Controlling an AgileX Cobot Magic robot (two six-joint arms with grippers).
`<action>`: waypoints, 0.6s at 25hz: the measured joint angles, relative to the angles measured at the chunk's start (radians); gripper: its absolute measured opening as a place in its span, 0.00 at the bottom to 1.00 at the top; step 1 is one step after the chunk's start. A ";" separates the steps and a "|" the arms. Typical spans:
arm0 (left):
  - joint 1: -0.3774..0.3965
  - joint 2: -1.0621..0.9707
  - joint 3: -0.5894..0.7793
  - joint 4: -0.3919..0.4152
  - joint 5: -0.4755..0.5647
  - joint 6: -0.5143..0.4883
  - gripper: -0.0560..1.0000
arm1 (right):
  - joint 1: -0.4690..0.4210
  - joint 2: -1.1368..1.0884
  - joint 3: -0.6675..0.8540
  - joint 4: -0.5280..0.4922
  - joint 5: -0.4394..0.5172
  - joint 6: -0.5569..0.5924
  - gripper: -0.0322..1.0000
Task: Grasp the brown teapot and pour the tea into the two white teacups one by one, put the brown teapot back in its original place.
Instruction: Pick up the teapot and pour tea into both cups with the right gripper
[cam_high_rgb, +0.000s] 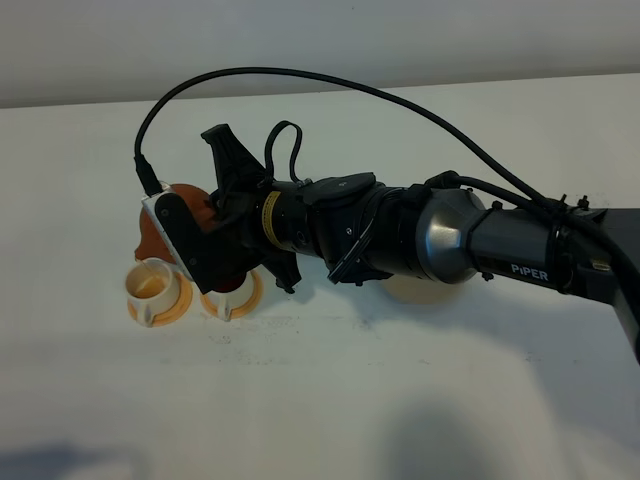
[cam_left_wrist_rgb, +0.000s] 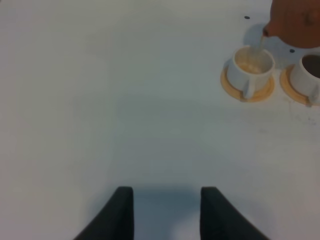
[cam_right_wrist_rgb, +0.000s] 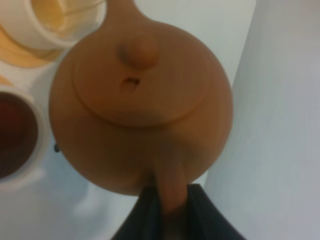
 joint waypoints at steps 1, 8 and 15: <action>0.000 0.000 0.000 0.000 0.000 0.000 0.36 | 0.000 0.000 0.000 -0.003 0.001 -0.003 0.14; 0.000 0.000 0.000 0.000 0.000 0.000 0.36 | 0.000 0.000 -0.001 -0.011 0.010 -0.015 0.14; 0.000 0.000 0.000 0.000 0.000 0.000 0.36 | 0.000 0.000 -0.001 -0.030 0.013 -0.029 0.14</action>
